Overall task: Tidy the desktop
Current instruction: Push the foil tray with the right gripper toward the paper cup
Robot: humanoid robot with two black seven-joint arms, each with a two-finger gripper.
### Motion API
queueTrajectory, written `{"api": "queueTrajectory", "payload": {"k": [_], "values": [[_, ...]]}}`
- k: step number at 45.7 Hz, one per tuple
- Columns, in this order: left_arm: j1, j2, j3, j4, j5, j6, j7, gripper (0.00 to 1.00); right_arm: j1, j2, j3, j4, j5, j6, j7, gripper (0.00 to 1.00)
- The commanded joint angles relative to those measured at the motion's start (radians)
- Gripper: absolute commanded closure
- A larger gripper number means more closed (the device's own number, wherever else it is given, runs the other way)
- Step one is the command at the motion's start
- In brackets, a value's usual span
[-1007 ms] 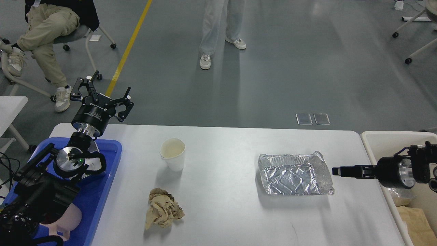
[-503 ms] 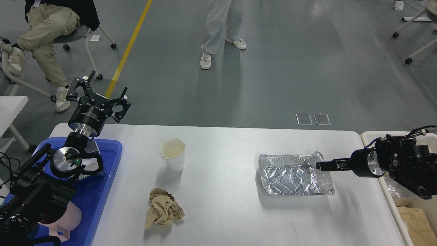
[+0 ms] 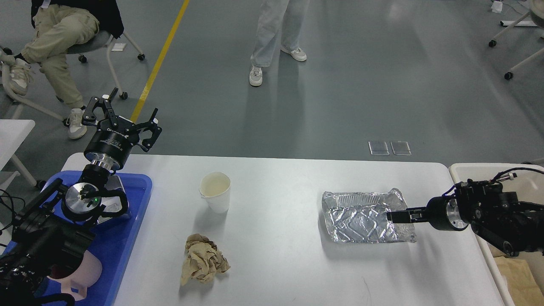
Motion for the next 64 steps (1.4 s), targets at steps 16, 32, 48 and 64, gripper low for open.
{"api": "queueTrajectory", "payload": {"k": [16,32,48,64], "values": [[-0.002,0.012,0.0,0.0,0.0,0.001,-0.001,0.03,-0.026,0.069,-0.024,-0.1,0.037,-0.01,0.002,0.75],[-0.002,0.013,0.0,0.0,0.0,0.0,-0.001,0.03,-0.007,0.115,-0.161,-0.146,0.262,0.031,-0.008,1.0],[-0.002,0.012,0.002,0.0,0.0,0.001,-0.003,0.03,0.085,0.08,-0.259,-0.112,0.367,0.085,0.031,1.0],[0.014,0.009,0.003,0.0,0.0,-0.002,-0.001,0.03,0.211,-0.183,-0.259,0.265,0.365,0.125,0.057,1.0]]}}
